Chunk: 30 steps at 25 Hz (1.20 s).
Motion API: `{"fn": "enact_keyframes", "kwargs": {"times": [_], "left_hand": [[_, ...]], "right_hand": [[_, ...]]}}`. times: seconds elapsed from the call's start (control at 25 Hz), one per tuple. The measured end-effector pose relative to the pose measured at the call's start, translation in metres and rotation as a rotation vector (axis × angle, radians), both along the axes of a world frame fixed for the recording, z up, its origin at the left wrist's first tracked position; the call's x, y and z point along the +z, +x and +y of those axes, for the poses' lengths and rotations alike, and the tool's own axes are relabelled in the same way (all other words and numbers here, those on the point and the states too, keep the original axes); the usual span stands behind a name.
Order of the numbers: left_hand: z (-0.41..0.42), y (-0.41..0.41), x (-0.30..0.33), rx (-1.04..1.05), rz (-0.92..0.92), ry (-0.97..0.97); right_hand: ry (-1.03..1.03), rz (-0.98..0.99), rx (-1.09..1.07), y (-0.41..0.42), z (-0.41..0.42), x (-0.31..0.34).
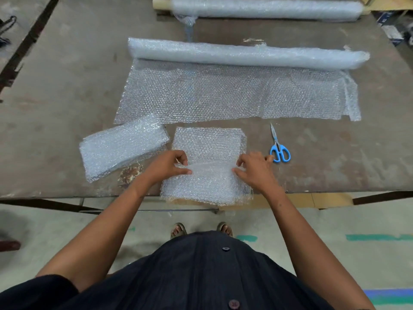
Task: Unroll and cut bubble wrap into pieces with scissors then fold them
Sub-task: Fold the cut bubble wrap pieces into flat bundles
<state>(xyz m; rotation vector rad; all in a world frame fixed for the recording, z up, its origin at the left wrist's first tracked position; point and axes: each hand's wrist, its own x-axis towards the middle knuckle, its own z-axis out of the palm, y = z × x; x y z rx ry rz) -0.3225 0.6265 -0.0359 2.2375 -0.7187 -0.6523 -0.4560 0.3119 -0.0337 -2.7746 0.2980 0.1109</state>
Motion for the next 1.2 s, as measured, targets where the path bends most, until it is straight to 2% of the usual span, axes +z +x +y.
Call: {"fn": "enact_keyframes", "kwargs": {"times": [0.08, 0.2, 0.28, 0.32, 0.52, 0.68, 0.8, 0.92, 1.0, 1.12, 1.2], "left_hand": [[0.007, -0.001, 0.005, 0.040, 0.157, -0.099], [0.016, -0.010, 0.012, 0.266, 0.352, -0.318], [0.023, -0.017, 0.008, 0.425, 0.564, -0.520], [0.026, -0.022, 0.006, 0.462, 0.629, -0.580], [0.036, -0.035, -0.009, 0.556, 0.614, -0.524], [0.031, -0.038, 0.014, 0.485, 0.544, -0.531], [0.026, -0.033, 0.028, 0.505, 0.594, -0.567], [0.030, -0.031, 0.027, 0.415, 0.627, -0.486], [0.035, -0.029, 0.024, 0.410, 0.678, -0.532], [0.035, -0.024, 0.030, 0.473, 0.904, -0.700], [0.033, -0.019, 0.043, 0.485, 0.946, -0.659]], "right_hand": [[0.347, 0.013, -0.029, -0.002, -0.008, 0.015], [0.985, 0.102, -0.136, -0.007, -0.011, 0.039], [1.222, 0.105, -0.228, -0.010, -0.011, 0.043], [1.276, 0.097, -0.279, -0.010, -0.011, 0.042], [1.401, 0.123, -0.430, -0.005, 0.000, 0.035], [1.398, 0.129, -0.487, 0.003, 0.006, 0.036], [1.321, 0.132, -0.511, 0.012, 0.005, 0.033], [1.362, 0.164, -0.479, 0.012, 0.000, 0.027], [1.396, 0.161, -0.480, 0.010, -0.003, 0.030], [1.484, 0.156, -0.567, 0.008, 0.002, 0.042], [1.556, 0.131, -0.587, 0.006, 0.007, 0.050]]}}
